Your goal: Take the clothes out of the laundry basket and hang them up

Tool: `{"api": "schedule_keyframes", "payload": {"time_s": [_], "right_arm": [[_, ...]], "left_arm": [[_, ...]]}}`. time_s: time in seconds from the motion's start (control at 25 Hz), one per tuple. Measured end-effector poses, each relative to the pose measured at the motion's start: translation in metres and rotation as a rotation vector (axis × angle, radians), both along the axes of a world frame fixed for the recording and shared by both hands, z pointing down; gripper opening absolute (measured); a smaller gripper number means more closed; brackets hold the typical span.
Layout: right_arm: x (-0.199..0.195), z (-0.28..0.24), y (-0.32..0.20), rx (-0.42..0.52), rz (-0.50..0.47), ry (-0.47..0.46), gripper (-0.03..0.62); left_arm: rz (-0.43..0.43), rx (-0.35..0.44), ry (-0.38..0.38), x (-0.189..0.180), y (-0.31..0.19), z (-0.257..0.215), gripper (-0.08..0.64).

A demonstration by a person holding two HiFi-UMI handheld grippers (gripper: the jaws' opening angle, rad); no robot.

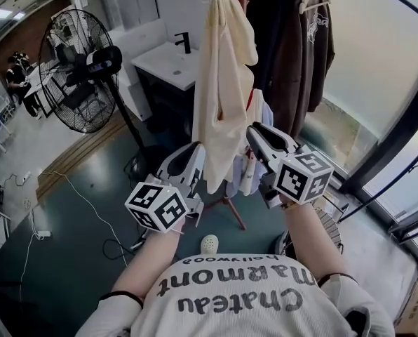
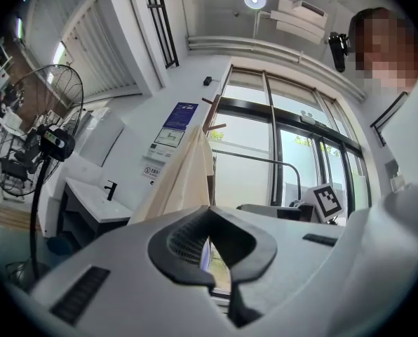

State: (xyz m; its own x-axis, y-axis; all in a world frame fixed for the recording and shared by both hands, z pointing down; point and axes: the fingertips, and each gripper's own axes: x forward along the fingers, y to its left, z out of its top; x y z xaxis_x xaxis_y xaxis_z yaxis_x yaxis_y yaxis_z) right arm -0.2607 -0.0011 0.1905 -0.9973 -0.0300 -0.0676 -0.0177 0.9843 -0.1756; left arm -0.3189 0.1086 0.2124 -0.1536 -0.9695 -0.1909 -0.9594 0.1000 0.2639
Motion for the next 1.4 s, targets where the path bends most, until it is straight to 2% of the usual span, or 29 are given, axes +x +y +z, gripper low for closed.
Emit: {"api": "schedule_keyframes", "payload": {"time_s": [0.28,0.48,0.68,1.4], "right_arm": [[0.014,0.007,0.006,0.006,-0.012,0.022,0.071],[0.024,0.012,0.008,0.0,-0.018,0.033,0.071],[0.033,0.016,0.005,-0.034,-0.01,0.039,0.071],[0.041,0.022,0.004,-0.052,-0.011,0.056,0.071]], "left_arm": [[-0.013,0.003,0.03,0.014,0.008,0.007,0.009],[-0.034,-0.027,0.03,0.022,0.011,0.016,0.009],[-0.021,-0.007,0.066,0.028,0.01,0.018,0.009],[-0.009,-0.016,0.067,0.038,0.007,0.02,0.009]]}}
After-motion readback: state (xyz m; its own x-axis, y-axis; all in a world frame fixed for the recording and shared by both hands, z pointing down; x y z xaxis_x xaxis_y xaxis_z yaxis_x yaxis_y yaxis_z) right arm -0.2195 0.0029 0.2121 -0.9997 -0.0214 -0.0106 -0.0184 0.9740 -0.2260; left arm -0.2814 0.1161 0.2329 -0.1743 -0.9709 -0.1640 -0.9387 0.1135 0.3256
